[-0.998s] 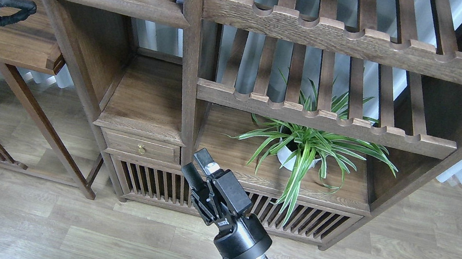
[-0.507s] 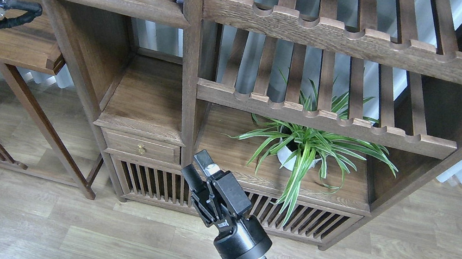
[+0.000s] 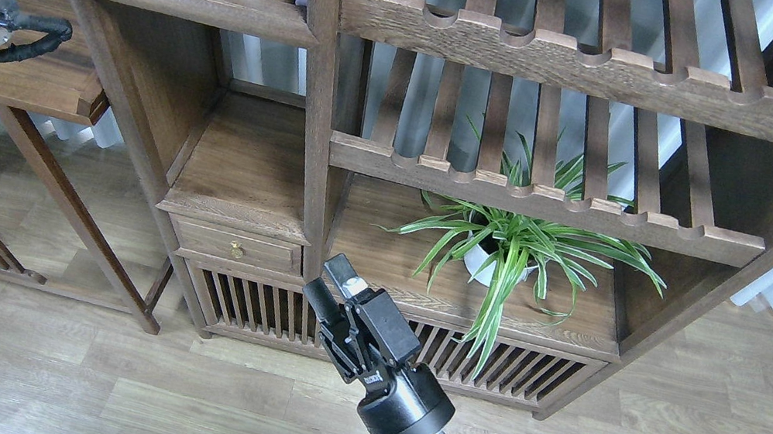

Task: Organize books on shelf
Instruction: 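Release the book and lower the left arm from the top shelf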

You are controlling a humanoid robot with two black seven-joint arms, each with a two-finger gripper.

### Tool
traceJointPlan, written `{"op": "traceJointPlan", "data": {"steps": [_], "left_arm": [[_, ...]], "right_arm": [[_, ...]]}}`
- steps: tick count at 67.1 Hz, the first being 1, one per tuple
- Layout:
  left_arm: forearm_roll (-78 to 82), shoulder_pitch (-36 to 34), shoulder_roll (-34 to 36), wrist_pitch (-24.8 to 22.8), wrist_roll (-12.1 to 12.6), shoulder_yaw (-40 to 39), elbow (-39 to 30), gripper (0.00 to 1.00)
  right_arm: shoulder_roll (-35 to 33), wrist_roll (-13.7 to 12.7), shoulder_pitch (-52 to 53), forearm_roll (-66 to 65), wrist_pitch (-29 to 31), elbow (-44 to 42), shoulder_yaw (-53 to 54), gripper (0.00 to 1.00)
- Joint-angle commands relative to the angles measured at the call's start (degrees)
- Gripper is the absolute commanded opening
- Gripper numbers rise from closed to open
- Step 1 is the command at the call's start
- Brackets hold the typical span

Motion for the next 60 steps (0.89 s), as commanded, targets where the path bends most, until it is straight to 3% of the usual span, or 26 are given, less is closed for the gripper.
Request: {"op": "traceJointPlan", "data": {"steps": [1, 20, 41, 60], "left_arm": [[-0.01, -0.1, -0.67, 1.92, -0.37, 0.03, -0.02, 0.52], [-1.5, -0.37, -2.6, 1.92, -0.72, -0.85, -0.81, 0.57], [-9.77, -0.11, -3.83, 2.01, -1.03, -1.37, -7.14, 0.57], [-17.24, 8.24, -3.57, 2.01, -1.03, -4.27, -24.18, 0.57]], "right_arm": [[0.0, -0.01, 0.0, 0.0, 0.0, 0.0, 0.03, 0.8], [0.0, -0.01, 0.0, -0.09, 0.0, 0.0, 0.03, 0.8], [0.0, 0.08, 0.0, -0.18, 0.0, 0.0, 0.64, 0.8], [0.0, 0.34, 0.0, 0.09, 0.0, 0.0, 2.93, 0.81]]}}
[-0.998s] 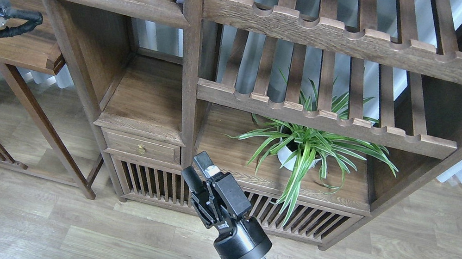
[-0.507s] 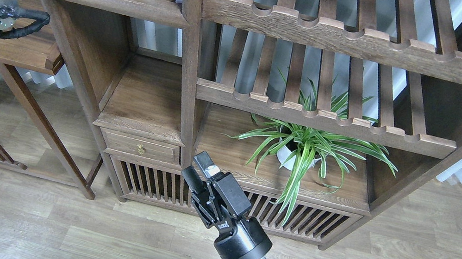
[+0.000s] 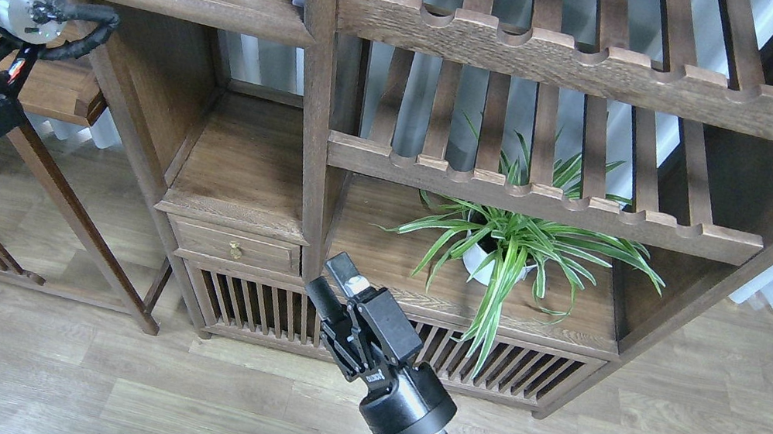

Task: Organize books on shelf
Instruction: 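Release the book and lower the left arm from the top shelf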

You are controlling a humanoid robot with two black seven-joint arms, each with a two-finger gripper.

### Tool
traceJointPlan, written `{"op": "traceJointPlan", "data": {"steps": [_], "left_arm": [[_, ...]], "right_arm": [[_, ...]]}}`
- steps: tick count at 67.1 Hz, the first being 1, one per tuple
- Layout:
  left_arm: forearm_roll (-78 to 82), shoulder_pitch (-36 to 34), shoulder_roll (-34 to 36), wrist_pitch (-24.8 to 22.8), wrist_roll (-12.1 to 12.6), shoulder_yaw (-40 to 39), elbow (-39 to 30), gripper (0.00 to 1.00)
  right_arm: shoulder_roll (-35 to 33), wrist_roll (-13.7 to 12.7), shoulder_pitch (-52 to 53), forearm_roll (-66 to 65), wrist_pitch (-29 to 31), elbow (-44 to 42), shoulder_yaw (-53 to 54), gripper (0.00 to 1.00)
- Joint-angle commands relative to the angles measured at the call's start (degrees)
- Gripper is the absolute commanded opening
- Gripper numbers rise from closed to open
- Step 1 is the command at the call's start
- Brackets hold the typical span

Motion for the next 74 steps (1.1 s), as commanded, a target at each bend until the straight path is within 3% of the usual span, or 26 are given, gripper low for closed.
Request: {"op": "traceJointPlan", "data": {"steps": [1, 15, 28, 33, 35, 42, 46, 74], "left_arm": [[-0.56, 4.67, 0.12, -0.01, 0.02, -2.34, -7.67, 0.57], [-1.53, 10.21, -0.06, -0.45, 0.02, -4.28, -19.98, 0.57], [-3.73, 13.29, -0.24, -0.45, 1.21, -4.19, -26.93, 0.54], [-4.6, 16.01, -0.15, -0.98, 2.53, -4.01, -28.87, 0.54], [-6.53, 19.26, -0.24, -2.55, 4.98, -3.75, -30.27, 0.55], [-9.7, 22.16, -0.24, -8.18, 9.3, -3.66, -31.33, 0.55], [-10.23, 24.18, -0.32, -8.5, 11.58, -3.66, -31.33, 0.54], [-10.32, 35.35, -3.4, -8.5, 14.4, 2.05, -36.08, 0.54]], "right_arm": [[0.0, 0.01, -0.01, 0.06, 0.0, 0.0, 1.2, 0.81], [0.0, -0.08, -0.01, 0.06, 0.0, 0.0, 1.21, 0.8], [0.0, 0.01, -0.01, 0.23, 0.0, 3.52, 1.12, 0.81], [0.0, 0.01, 0.17, 0.23, 0.0, 3.87, 0.85, 0.81], [0.0, 0.01, 0.17, 0.23, 0.0, 3.87, 0.77, 0.81], [0.0, 0.01, 0.25, 0.23, 0.0, 3.78, 0.77, 0.81], [0.0, 0.01, 0.43, 0.23, 0.0, 3.78, 0.77, 0.81], [0.0, 0.01, 1.04, 0.23, 0.0, 3.78, 1.21, 0.81]]}}
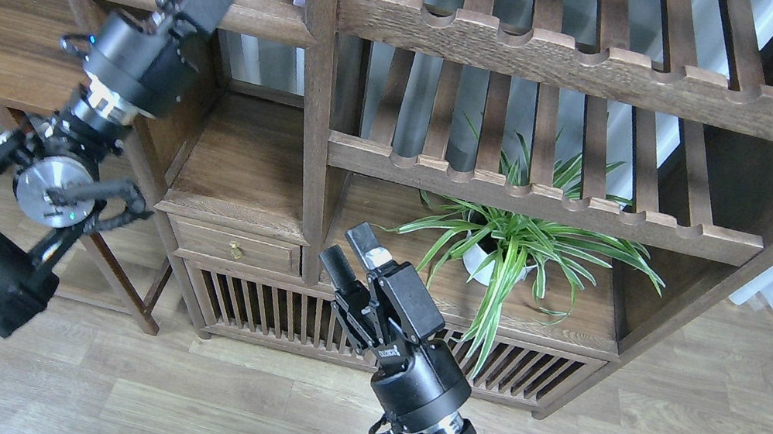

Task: Organize books on shelf
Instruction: 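Release the book and lower the left arm from the top shelf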

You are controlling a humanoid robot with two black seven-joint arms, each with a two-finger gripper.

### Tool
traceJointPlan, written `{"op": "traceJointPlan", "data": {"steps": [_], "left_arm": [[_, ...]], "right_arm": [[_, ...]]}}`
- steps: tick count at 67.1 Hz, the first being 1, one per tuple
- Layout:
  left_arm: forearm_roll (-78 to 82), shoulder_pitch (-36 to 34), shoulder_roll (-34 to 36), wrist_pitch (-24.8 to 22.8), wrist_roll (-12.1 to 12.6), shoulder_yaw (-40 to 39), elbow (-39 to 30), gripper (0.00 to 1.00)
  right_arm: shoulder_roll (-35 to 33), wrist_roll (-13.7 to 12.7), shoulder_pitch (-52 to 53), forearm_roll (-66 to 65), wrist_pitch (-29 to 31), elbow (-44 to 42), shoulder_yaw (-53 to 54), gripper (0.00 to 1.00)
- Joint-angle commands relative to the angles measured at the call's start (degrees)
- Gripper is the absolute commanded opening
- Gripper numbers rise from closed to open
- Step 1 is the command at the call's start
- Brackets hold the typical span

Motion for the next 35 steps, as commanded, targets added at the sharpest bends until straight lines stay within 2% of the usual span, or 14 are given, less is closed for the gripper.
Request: {"op": "traceJointPlan", "data": {"steps": [1, 7, 28, 35], "left_arm": [[0.0, 3.18, -0.89, 0.0, 1.28, 2.98, -1.65, 0.54], [0.0, 3.62, -1.94, 0.0, 2.77, 5.0, -1.74, 0.54], [0.0, 3.62, -4.84, 0.0, 5.15, 8.26, -1.74, 0.54], [0.0, 3.71, -4.93, 0.0, 7.34, 8.79, -1.65, 0.54]], "right_arm": [[0.0, 0.0, 0.2, 0.0, 0.0, -0.02, 0.15, 0.81], [0.0, 0.0, 0.29, 0.0, 0.0, -0.02, 0.23, 0.81], [0.0, 0.0, 0.2, 0.09, 0.0, -0.19, 0.41, 0.81], [0.0, 0.0, 0.2, 0.09, 0.0, -0.19, 0.5, 0.81]]}}
